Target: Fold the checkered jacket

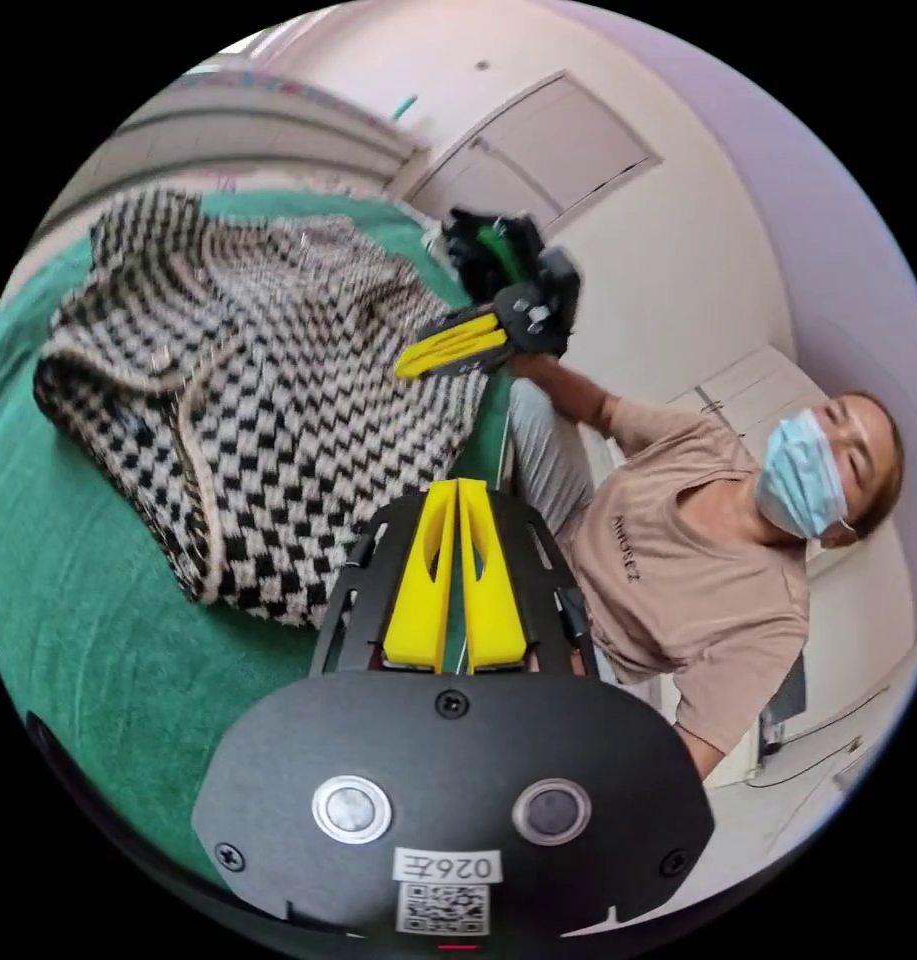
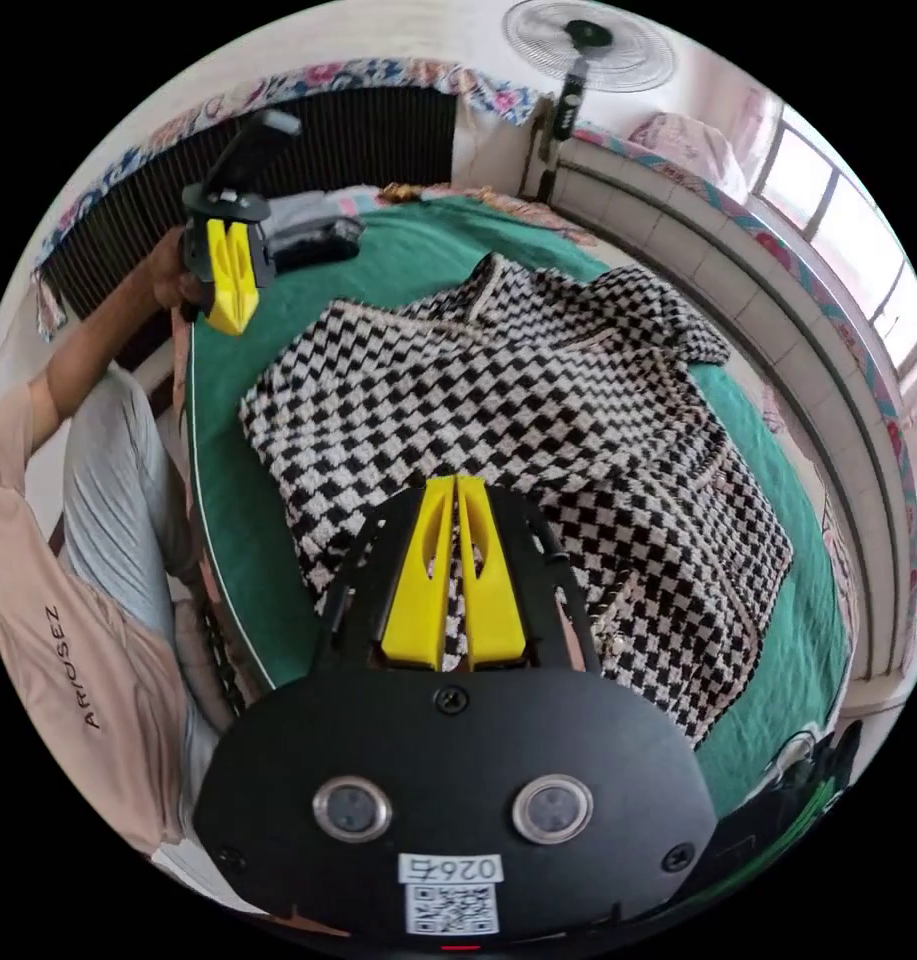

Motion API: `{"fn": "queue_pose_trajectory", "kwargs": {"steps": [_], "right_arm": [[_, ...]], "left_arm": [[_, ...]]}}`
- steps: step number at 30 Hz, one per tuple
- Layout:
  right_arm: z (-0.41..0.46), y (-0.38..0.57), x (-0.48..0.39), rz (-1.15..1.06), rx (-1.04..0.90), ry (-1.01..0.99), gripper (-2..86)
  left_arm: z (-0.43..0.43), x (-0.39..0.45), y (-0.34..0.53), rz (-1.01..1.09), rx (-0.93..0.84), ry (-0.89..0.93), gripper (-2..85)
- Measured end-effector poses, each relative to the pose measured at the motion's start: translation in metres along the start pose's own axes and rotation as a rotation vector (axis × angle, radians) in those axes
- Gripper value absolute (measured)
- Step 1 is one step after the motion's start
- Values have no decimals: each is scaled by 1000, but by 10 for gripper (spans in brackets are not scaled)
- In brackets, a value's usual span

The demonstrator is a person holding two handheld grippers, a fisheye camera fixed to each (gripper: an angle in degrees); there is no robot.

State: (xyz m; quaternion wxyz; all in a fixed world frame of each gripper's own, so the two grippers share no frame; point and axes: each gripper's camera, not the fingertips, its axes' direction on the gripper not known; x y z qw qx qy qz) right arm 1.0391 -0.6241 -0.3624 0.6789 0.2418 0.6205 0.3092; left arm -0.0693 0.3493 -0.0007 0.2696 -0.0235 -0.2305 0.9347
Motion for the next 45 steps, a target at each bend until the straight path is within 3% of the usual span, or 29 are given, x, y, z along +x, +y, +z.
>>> {"fn": "queue_pose_trajectory", "kwargs": {"steps": [3, 7, 11, 17, 20, 23, 24, 28, 30, 33, 35, 37, 39, 41, 45], "right_arm": [[-42, -14, 77, 152, 140, -35, -6], [-66, -48, 218, 403, 266, -101, 21], [-54, -118, 350, 513, 277, -188, 62], [0, -217, 506, 726, 281, -127, 85], [44, -250, 563, 830, 270, -152, 101], [88, -272, 599, 898, 263, -189, 92], [97, -277, 603, 894, 247, -216, 82], [100, -293, 602, 810, 190, -149, 1], [59, -283, 589, 754, 353, -112, -3], [-39, -239, 542, 570, 662, -45, 3], [-122, -181, 458, 201, 782, 14, 13], [-153, -130, 383, -98, 678, 36, 21], [-158, -77, 325, -232, 479, 39, 27], [-151, -9, 284, -209, 331, 15, 37], [-137, 60, 270, -53, 247, -65, 35]], "left_arm": [[-56, -18, -19, -39, 223, -175, -10], [-86, -84, -67, -174, 265, -508, -8], [-84, -160, -117, -254, 269, -544, 1], [-65, -280, -179, -354, 336, -593, 150], [-44, -328, -200, -373, 340, -523, 153], [-9, -374, -219, -452, 178, -464, 120], [9, -391, -224, -508, 47, -456, 96], [9, -365, -237, -385, 67, -561, 38], [-4, -332, -239, -257, 191, -585, 33], [-26, -253, -227, 82, 365, -444, 40], [-26, -201, -203, 308, 336, -338, 58], [-8, -155, -155, 412, 229, -261, 89], [12, -140, -115, 382, 160, -258, 92], [35, -138, -81, 310, 63, -284, 84], [63, -144, -19, 136, -79, -301, 17]]}}
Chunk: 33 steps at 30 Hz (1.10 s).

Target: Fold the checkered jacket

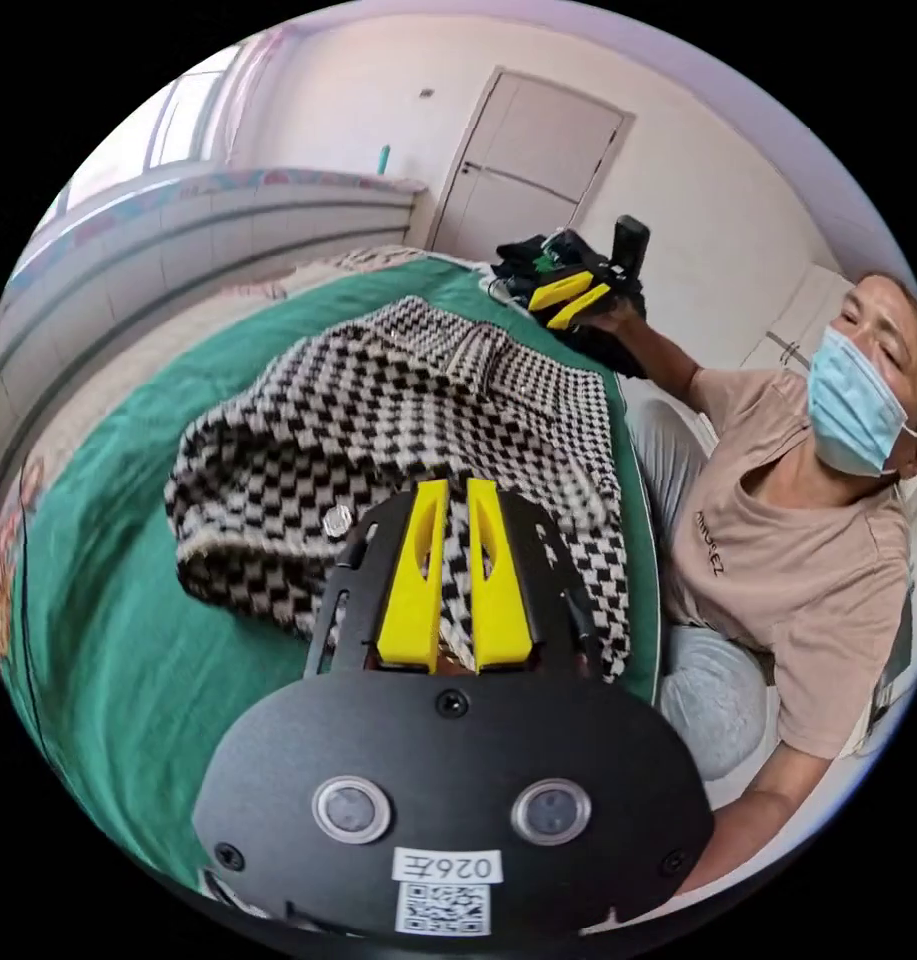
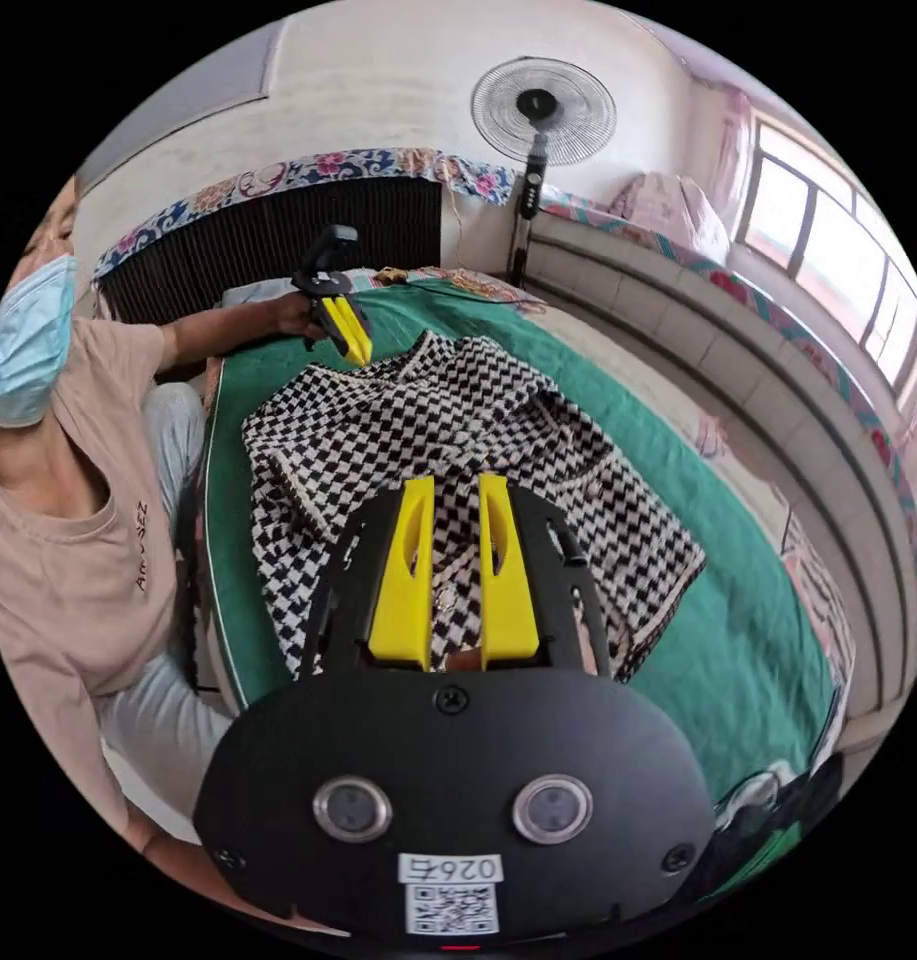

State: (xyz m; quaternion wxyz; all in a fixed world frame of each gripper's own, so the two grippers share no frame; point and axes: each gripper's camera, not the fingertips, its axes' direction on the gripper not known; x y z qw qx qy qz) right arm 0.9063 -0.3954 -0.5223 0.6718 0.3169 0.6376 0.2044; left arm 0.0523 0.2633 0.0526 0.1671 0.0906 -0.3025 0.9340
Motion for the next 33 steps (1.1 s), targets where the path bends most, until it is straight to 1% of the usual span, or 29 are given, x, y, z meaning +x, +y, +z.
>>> {"fn": "queue_pose_trajectory", "kwargs": {"steps": [2, 3, 5, 7, 8, 10, 11, 12, 13, 14, 15, 17, 19, 21, 23, 24, 25, 26, 27, 28, 29, 30, 31, 32, 33], "right_arm": [[11, 15, -4, 72, -49, 12, 34], [15, 13, -4, 86, -64, 21, 34], [37, -5, 2, 131, -107, 38, 38], [58, -30, 15, 177, -123, 40, 44], [72, -49, 29, 213, -117, 24, 51], [95, -78, 55, 275, -92, -16, 59], [113, -99, 73, 307, -80, -50, 63], [122, -110, 83, 321, -77, -65, 65], [141, -133, 101, 336, -74, -96, 70], [161, -155, 118, 349, -71, -128, 75], [170, -166, 126, 356, -69, -141, 78], [206, -210, 158, 376, -50, -160, 85], [235, -241, 183, 391, -53, -145, 90], [269, -268, 210, 406, -80, -150, 103], [329, -295, 238, 395, -203, -170, 109], [347, -298, 243, 395, -251, -188, 109], [384, -299, 249, 405, -366, -223, 89], [412, -295, 250, 401, -469, -265, 51], [414, -295, 249, 383, -457, -291, 39], [390, -294, 251, 398, -344, -227, 15], [345, -289, 253, 411, -142, -130, 12], [326, -285, 256, 412, -58, -117, 11], [302, -277, 262, 412, 69, -83, 16], [295, -271, 273, 452, 108, 42, 33], [298, -270, 280, 465, 82, 77, 47]], "left_arm": [[1, 1, 14, -60, -22, -46, 0], [-2, -1, 19, -108, -17, -100, -2], [-15, -6, 21, -179, 24, -230, 1], [-34, -23, 19, -278, 123, -405, 23], [-37, -29, 17, -291, 140, -427, 32], [-38, -62, 5, -346, 124, -472, 96], [-35, -71, 2, -352, 113, -473, 114], [-29, -92, -4, -391, 87, -469, 160], [-21, -114, -10, -430, 63, -441, 216], [-16, -124, -13, -443, 45, -425, 230], [-5, -145, -19, -474, -11, -386, 258], [8, -166, -24, -482, -44, -330, 258], [17, -181, -22, -466, -13, -275, 202], [23, -190, -17, -456, 6, -226, 164], [39, -201, -13, -456, -58, -145, 145], [38, -207, -7, -501, -37, -160, 124], [35, -209, -4, -503, -45, -165, 84], [35, -209, -4, -483, -59, -146, 64], [26, -204, -2, -457, -27, -166, 53], [10, -190, 3, -410, 81, -228, 46], [3, -184, 7, -398, 139, -259, 45], [-6, -184, 16, -409, 219, -265, 45], [-3, -198, 21, -479, 189, -217, 49], [1, -206, 24, -518, 152, -196, 56], [6, -215, 30, -580, 100, -210, 71]]}}
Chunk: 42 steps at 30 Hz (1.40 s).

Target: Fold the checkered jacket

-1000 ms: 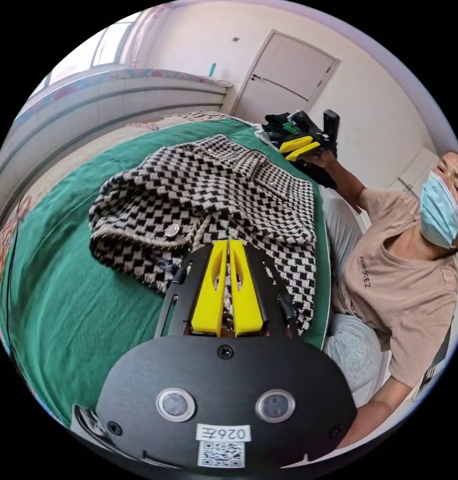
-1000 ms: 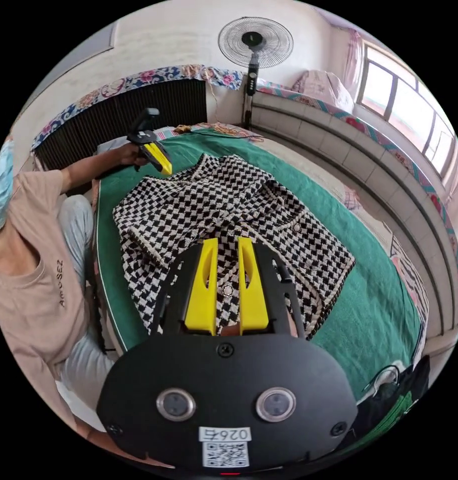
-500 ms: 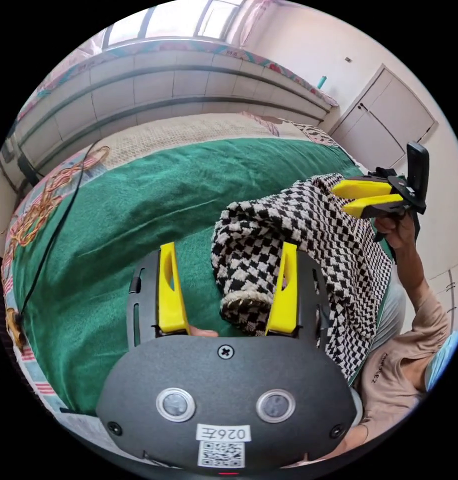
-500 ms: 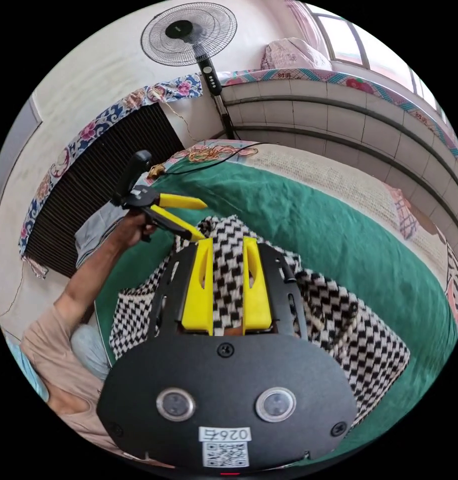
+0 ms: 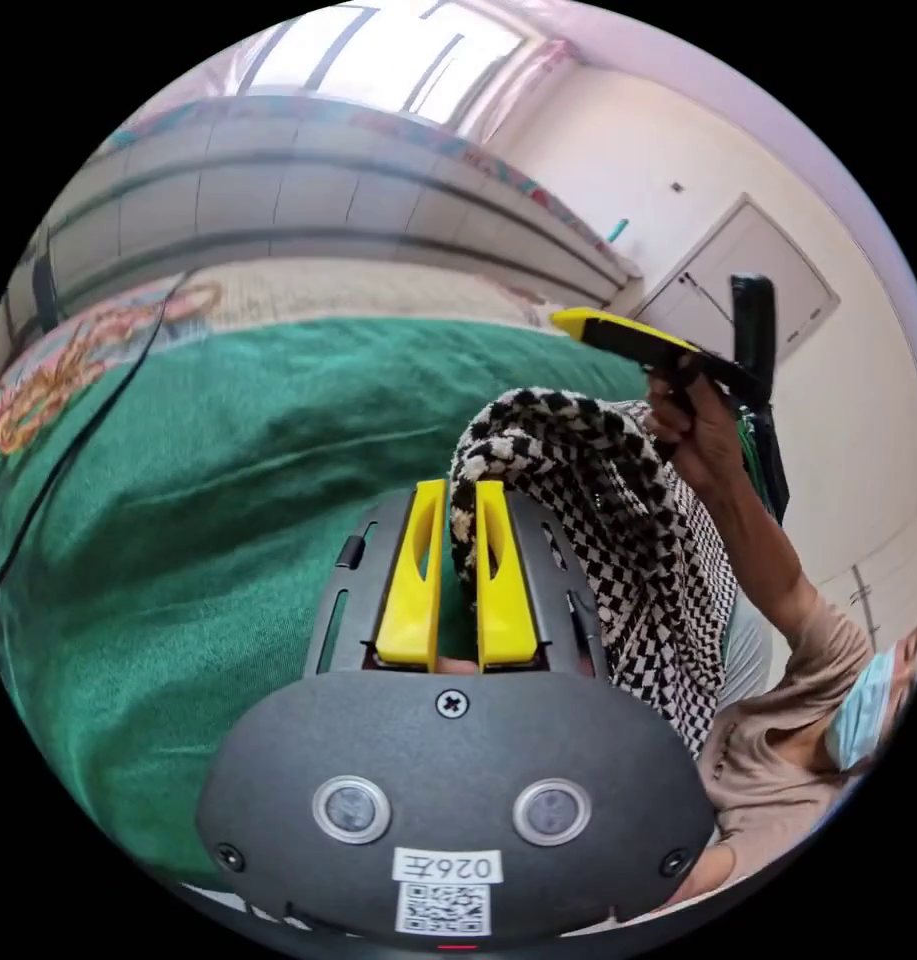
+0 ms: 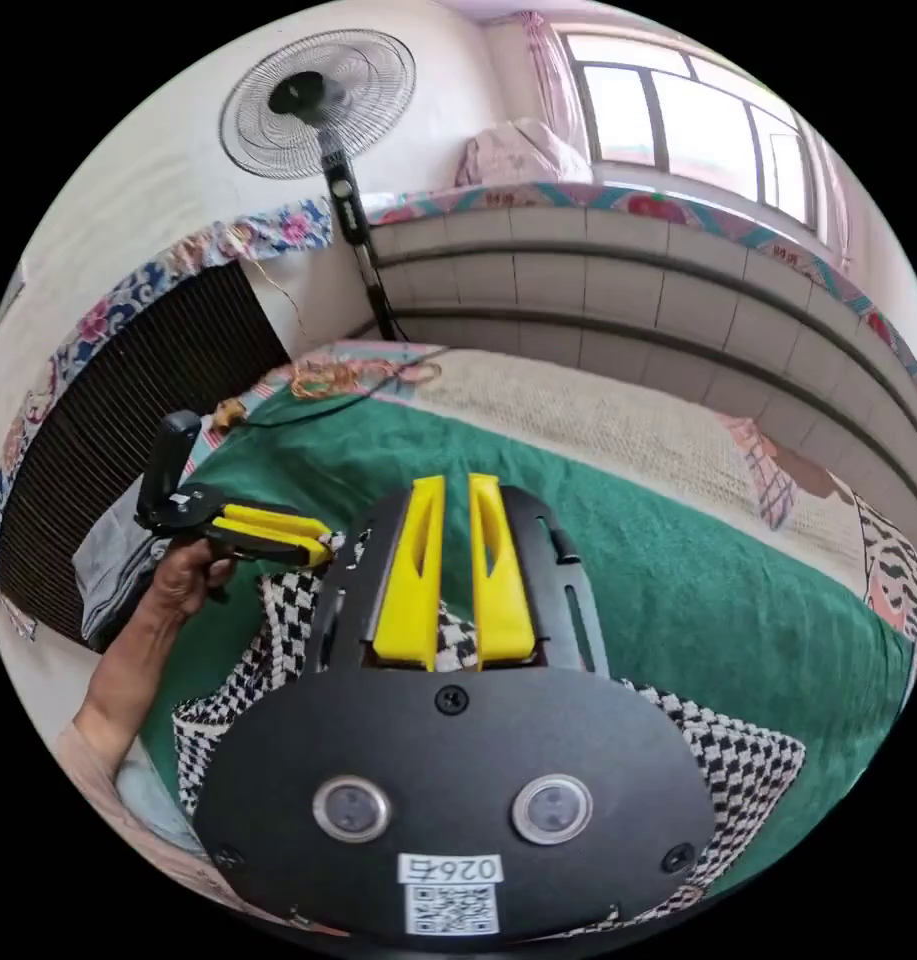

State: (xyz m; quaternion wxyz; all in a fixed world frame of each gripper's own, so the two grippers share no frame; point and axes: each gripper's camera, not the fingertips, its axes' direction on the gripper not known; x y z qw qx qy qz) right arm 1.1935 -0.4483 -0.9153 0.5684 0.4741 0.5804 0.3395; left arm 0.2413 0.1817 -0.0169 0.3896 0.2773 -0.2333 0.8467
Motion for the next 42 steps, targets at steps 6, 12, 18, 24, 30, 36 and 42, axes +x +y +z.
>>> {"fn": "queue_pose_trajectory", "kwargs": {"steps": [6, 12, 18, 24, 30, 36, 42], "right_arm": [[-3, 22, 33, -41, -84, -194, 51], [47, 46, 17, -87, -139, -84, 59], [174, 34, 33, -89, -574, -170, 13], [61, 53, 45, -116, -132, -55, -12], [122, 69, 46, -57, -231, 35, -11], [95, 80, 67, 11, -227, 81, 9], [-2, 143, 22, -153, -154, -202, -9]], "left_arm": [[-35, 11, 34, -55, 224, -137, 3], [0, 56, 10, 141, 46, -145, -7], [19, 46, 19, 100, -14, -144, -6], [-5, 55, 36, 206, 49, -38, -8], [-10, 22, 36, 26, 39, -21, -9], [-44, 15, 47, 51, 89, 130, -10], [-72, 67, 59, 303, 80, 196, -10]]}}
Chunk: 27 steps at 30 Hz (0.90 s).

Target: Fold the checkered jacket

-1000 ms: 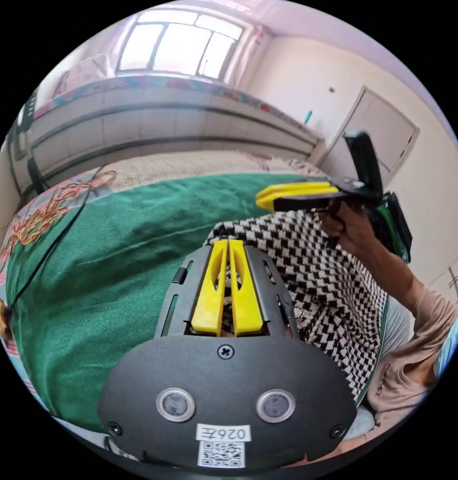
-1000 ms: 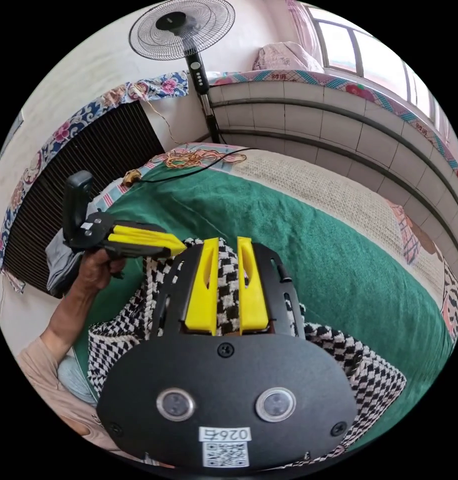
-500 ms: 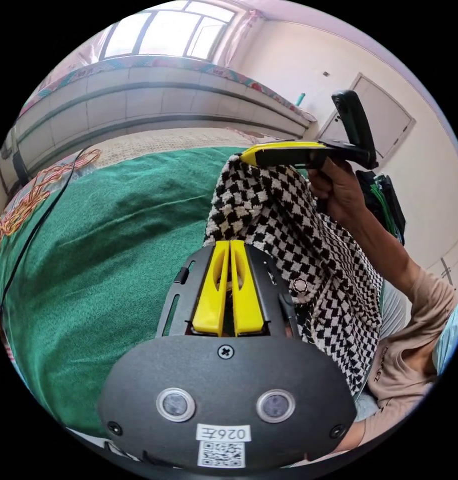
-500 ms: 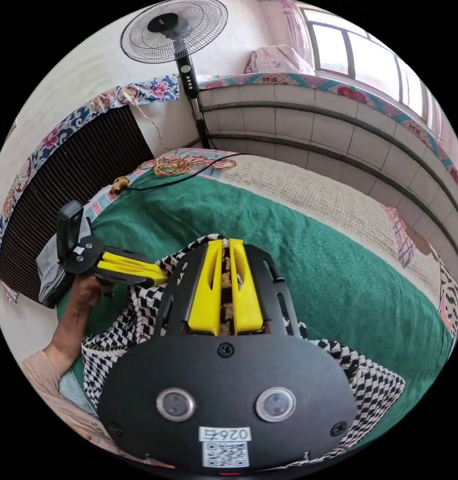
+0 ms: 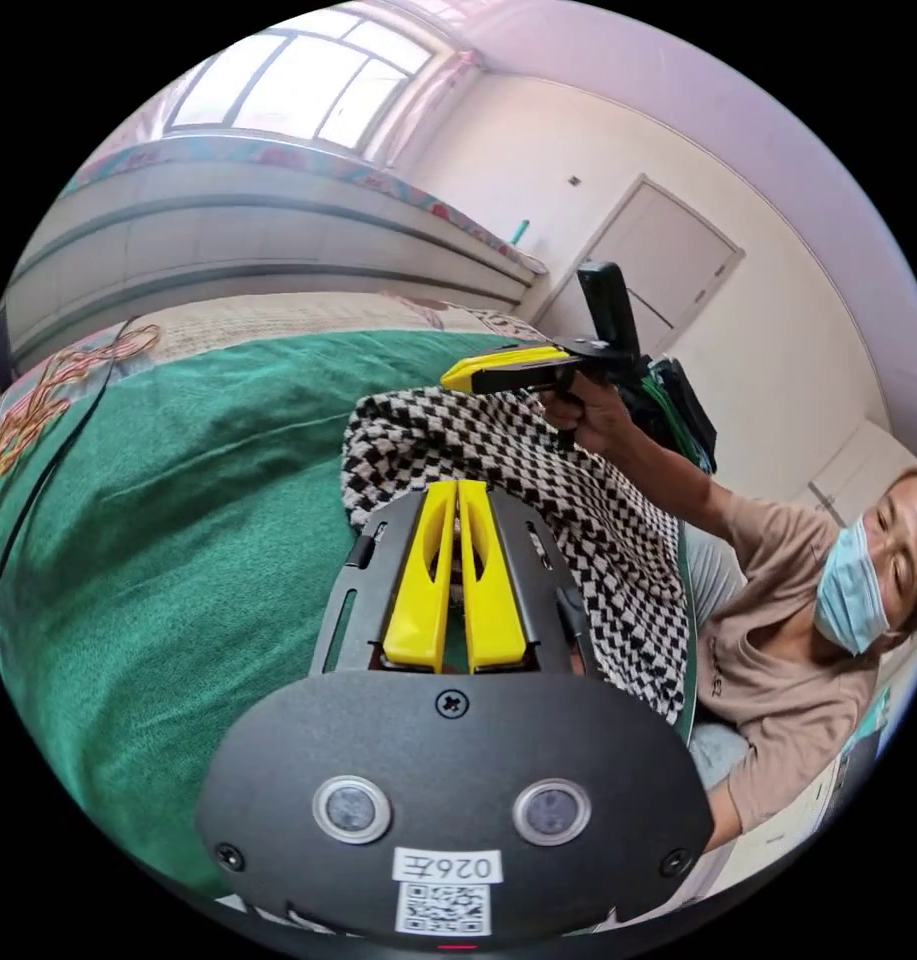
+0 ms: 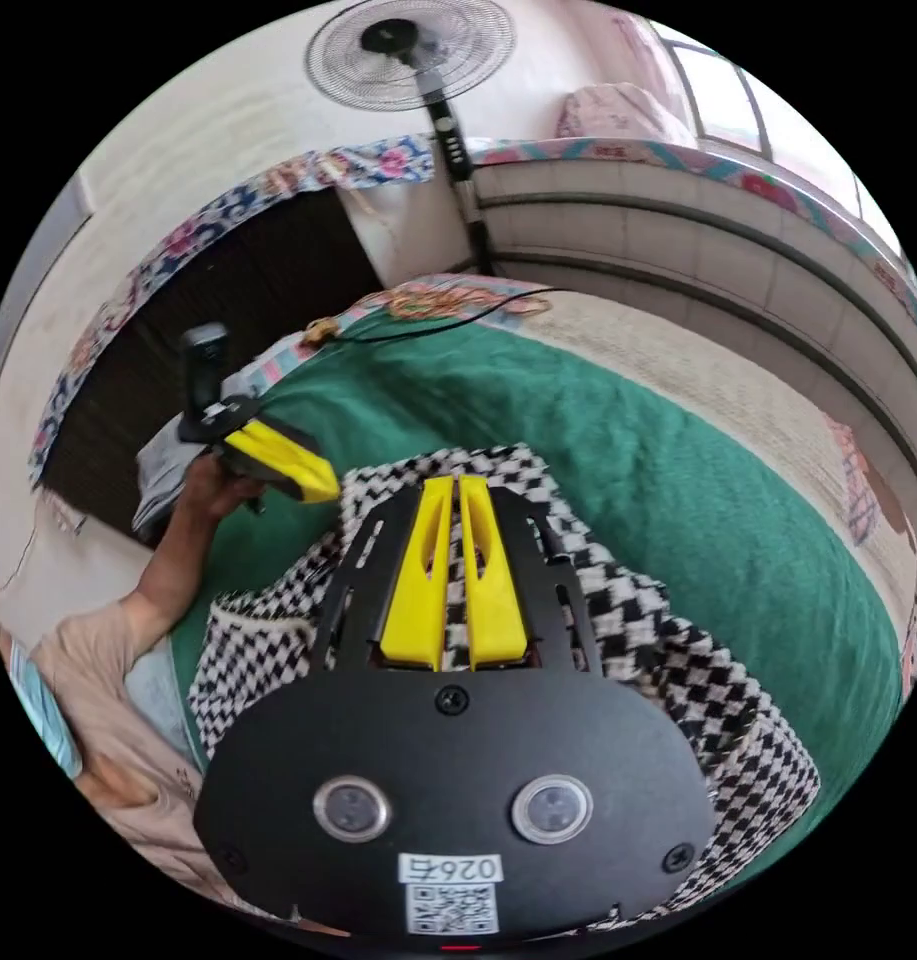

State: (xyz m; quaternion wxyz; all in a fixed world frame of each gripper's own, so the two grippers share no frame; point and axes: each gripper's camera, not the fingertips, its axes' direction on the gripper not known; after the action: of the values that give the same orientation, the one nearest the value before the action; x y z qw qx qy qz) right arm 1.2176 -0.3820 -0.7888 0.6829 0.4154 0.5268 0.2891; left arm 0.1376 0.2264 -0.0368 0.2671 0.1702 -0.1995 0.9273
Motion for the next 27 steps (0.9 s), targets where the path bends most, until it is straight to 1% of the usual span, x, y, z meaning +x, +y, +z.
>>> {"fn": "queue_pose_trajectory", "kwargs": {"steps": [2, 4, 6, 7, 8, 10, 11, 12, 14, 15, 16, 18, 20, 21, 22, 23, 24, 26, 27], "right_arm": [[-3, 23, -40, -85, -74, -103, -4], [6, 33, -63, -123, -153, -104, -2], [35, 46, -86, -178, -340, -115, -7], [40, 60, -101, -192, -372, -119, -8], [21, 72, -115, -217, -313, -103, -8], [13, 83, -135, -260, -380, -118, -9], [3, 91, -146, -260, -346, -100, -9], [-1, 95, -151, -260, -340, -95, -9], [-22, 103, -166, -227, -311, -96, -9], [-29, 106, -169, -218, -303, -114, -9], [-48, 113, -175, -192, -270, -149, -9], [-88, 131, -185, -156, -185, -147, -9], [-150, 160, -202, -131, -87, -21, -9], [-166, 169, -208, -124, -65, 26, -9], [-195, 185, -220, -102, -30, 119, -9], [-218, 200, -233, -75, -18, 187, -9], [-227, 208, -240, -60, -17, 206, -9], [-249, 231, -266, 4, -51, 202, -9], [-251, 236, -273, 24, -57, 192, -9]], "left_arm": [[6, 11, 1, 29, -31, -44, -10], [13, 17, 1, 8, -32, -88, -10], [15, 17, -4, -26, -72, -67, -10], [11, 19, -8, -42, -66, -56, -10], [7, 22, -9, -46, -38, -59, -10], [-14, 40, -12, -54, 136, -90, -10], [-17, 45, -14, -47, 163, -96, -10], [-14, 53, -20, -32, 149, -121, -10], [9, 55, -34, -36, -50, -177, -10], [29, 53, -39, -51, -199, -179, -10], [22, 57, -39, -64, -122, -160, -10], [7, 66, -43, -60, -71, -132, -10], [-13, 85, -47, -41, 47, -139, -10], [-28, 102, -52, -18, 144, -143, -10], [-39, 122, -61, 2, 212, -139, -10], [-43, 131, -67, 8, 235, -137, -10], [-47, 151, -81, 16, 261, -133, -10], [-37, 181, -106, 31, 236, -109, -10], [-22, 202, -121, 33, 178, -76, -10]]}}
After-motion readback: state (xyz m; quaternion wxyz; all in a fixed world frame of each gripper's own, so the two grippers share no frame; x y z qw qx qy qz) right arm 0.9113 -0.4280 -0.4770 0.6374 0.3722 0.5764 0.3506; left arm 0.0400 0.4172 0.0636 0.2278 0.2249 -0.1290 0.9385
